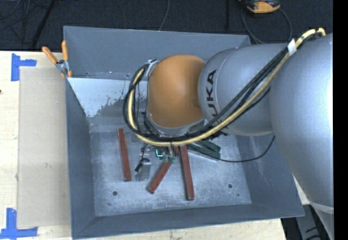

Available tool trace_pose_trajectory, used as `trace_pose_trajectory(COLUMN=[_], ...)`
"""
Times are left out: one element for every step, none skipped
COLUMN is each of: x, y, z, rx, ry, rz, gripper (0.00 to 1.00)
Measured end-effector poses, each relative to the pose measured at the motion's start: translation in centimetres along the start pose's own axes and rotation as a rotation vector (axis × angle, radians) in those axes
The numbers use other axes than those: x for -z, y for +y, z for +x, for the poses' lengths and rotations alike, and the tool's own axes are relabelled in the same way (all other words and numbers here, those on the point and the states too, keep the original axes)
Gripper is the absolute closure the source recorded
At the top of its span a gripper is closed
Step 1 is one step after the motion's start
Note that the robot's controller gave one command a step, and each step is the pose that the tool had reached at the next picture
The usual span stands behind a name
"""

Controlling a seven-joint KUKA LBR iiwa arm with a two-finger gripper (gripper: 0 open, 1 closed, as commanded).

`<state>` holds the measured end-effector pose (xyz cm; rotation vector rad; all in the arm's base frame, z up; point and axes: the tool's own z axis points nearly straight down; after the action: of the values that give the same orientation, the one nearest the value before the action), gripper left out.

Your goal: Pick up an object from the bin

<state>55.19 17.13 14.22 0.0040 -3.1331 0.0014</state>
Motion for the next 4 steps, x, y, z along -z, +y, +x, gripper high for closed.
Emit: trace_pose_trajectory(x=[-7.5,-4.2,-4.4,-7.4], y=[-7.3,-17.1,-16.4,-13.6], z=[0.3,-2.2,5.0,4.3], rx=[0.366,0.568,0.883,1.320], ry=[-0.001,-0.011,-0.005,-0.007], rz=[0.003,0.004,0.001,0.001], gripper=[0.00,0.00,0.00,0.00])
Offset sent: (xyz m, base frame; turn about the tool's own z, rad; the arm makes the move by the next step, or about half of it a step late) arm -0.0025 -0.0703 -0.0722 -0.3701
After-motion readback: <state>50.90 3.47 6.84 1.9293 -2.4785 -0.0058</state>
